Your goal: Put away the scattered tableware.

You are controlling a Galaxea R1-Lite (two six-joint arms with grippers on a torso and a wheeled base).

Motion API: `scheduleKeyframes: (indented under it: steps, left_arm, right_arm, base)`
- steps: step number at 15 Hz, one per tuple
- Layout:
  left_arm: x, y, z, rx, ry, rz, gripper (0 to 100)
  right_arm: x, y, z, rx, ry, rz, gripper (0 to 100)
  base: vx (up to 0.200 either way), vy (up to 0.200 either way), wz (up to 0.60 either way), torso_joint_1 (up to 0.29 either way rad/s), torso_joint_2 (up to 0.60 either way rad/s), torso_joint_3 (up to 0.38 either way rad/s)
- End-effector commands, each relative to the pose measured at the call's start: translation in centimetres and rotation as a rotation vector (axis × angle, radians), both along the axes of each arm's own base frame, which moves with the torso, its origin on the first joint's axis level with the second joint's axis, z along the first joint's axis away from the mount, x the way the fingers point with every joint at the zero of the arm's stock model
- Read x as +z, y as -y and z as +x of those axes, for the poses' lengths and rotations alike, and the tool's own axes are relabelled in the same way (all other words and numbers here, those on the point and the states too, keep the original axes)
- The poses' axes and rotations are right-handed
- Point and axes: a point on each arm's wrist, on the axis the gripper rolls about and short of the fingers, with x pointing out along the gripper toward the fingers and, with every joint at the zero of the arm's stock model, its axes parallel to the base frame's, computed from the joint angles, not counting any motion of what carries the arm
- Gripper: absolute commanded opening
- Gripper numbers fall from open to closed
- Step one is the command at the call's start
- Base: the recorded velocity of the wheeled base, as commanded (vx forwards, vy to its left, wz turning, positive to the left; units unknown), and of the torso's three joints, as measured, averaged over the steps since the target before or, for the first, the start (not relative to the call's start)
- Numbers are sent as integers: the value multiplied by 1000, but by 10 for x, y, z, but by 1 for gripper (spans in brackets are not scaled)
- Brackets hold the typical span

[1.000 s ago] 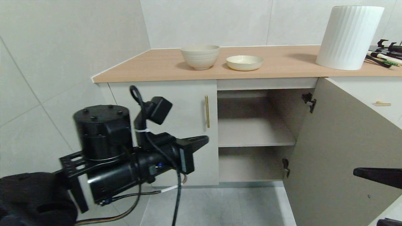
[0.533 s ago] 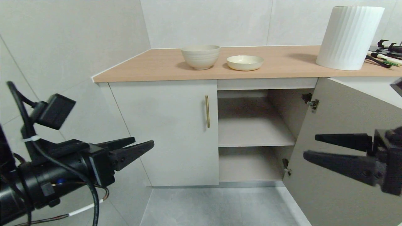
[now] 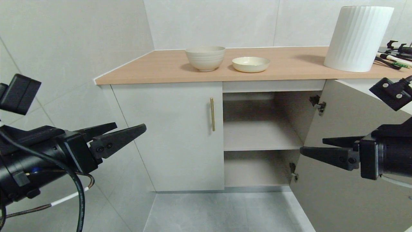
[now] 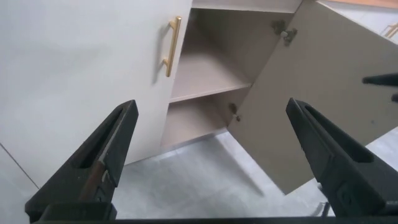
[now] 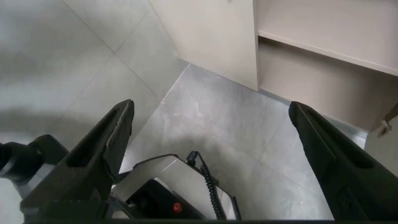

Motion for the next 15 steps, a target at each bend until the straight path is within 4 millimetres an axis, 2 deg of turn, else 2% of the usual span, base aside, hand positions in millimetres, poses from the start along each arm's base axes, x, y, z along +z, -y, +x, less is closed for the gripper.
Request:
scheduleKeyframes:
  steps: [1,4,15]
  left_arm:
    - [0,0,1,0,-1,1,100]
    - [0,0,1,0,-1,1,100]
    - [-1,1,3,2,-11,2,100]
  right_arm:
    - [7,2,-5,1,14,10,100]
    - [6,2,-4,0,15,9,100]
    - [-2,2,-3,2,-9,-9,100]
  base:
    - [0,0,0,0,0,0]
    - [0,0,0,0,0,0]
    - [200,0,0,3,1,1]
